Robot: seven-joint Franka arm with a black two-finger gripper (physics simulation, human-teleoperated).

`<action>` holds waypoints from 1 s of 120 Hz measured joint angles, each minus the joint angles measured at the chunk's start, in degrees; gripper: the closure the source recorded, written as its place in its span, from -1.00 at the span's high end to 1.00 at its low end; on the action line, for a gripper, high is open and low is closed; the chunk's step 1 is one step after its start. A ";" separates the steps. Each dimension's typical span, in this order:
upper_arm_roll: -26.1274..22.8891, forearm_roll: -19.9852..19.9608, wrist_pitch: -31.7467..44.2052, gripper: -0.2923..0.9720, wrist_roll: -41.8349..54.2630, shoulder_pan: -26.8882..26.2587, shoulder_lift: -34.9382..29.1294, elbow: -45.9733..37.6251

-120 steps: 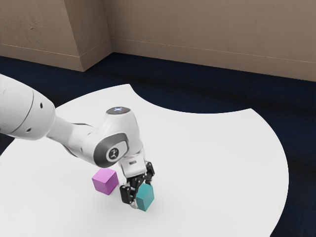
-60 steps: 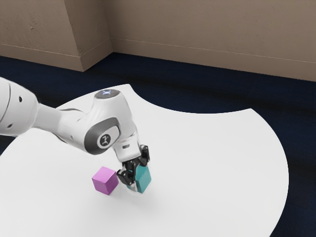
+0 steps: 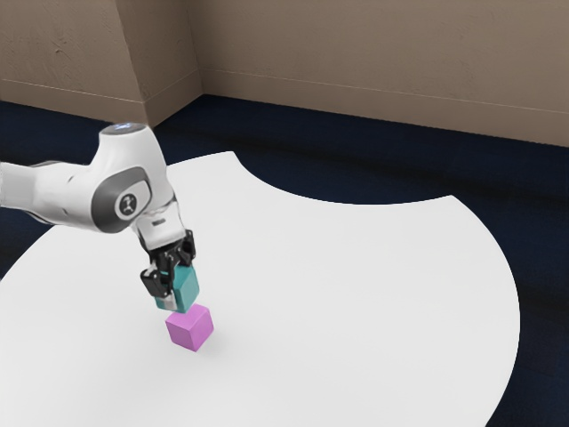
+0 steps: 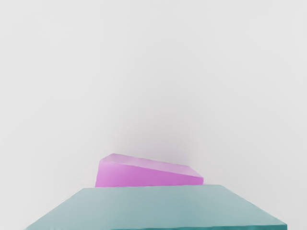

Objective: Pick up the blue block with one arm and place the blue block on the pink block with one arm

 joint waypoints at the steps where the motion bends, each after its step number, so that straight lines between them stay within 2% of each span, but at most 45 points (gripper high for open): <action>1: 0.02 0.05 0.02 0.00 0.07 -0.02 0.09 -0.06; 53: 0.29 2.46 2.55 0.01 4.09 -0.27 4.52 0.43; 92: 0.10 2.26 2.47 0.40 5.91 0.15 5.08 0.51; 99: 0.10 1.87 1.20 0.43 6.14 0.38 2.31 0.50; 109: 0.20 0.08 -3.65 0.47 6.44 0.36 -6.66 1.03; 114: 0.32 -0.88 -7.30 0.48 6.51 0.18 -11.25 3.07; 120: 0.23 -1.40 -12.31 0.49 6.00 0.05 -13.39 9.04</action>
